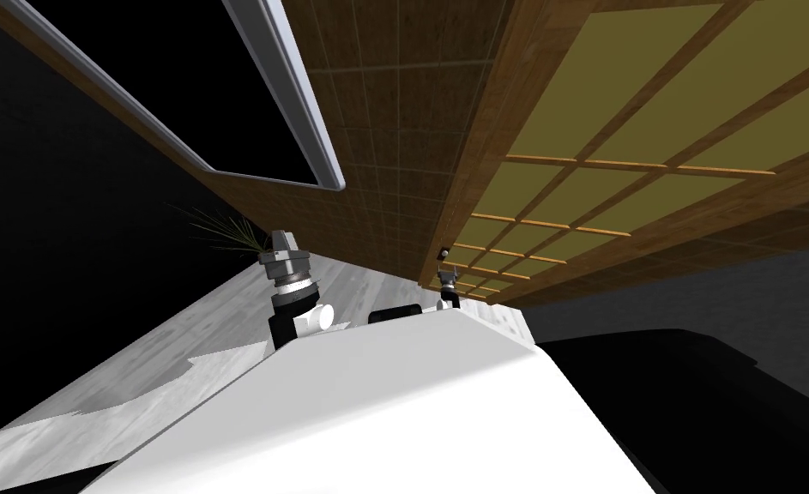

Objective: Pull the door open

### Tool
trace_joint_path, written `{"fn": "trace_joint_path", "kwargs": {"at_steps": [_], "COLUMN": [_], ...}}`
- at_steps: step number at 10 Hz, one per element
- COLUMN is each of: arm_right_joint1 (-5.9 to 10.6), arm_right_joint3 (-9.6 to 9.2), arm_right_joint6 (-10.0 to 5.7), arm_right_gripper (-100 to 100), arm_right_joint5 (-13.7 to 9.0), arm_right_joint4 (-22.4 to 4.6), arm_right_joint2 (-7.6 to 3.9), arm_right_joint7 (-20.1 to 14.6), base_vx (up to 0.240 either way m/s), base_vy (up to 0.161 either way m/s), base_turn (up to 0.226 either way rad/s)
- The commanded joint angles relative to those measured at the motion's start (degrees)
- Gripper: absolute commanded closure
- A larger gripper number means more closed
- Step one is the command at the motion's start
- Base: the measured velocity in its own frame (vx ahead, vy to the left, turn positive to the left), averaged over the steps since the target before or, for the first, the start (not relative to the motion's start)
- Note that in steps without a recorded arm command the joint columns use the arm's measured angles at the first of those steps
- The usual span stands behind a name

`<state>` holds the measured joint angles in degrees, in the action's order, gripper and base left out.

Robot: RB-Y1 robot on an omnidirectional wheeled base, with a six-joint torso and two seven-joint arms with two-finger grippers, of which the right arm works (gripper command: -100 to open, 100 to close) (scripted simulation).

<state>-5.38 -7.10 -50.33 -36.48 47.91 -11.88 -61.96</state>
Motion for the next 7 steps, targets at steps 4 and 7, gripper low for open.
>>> {"fn": "trace_joint_path", "kwargs": {"at_steps": [4,7], "arm_right_joint1": [0.17,0.30], "arm_right_joint3": [-1.06,-1.65], "arm_right_joint6": [0.45,0.65], "arm_right_gripper": [-100,-100], "arm_right_joint5": [-2.75,-4.24], "arm_right_joint4": [0.61,0.86], "arm_right_joint2": [0.41,0.65], "arm_right_joint7": [-7.07,-10.54], "base_vx": [-0.044,-0.040], "base_vy": [-0.009,-0.007], "base_turn": [0.029,0.022]}}
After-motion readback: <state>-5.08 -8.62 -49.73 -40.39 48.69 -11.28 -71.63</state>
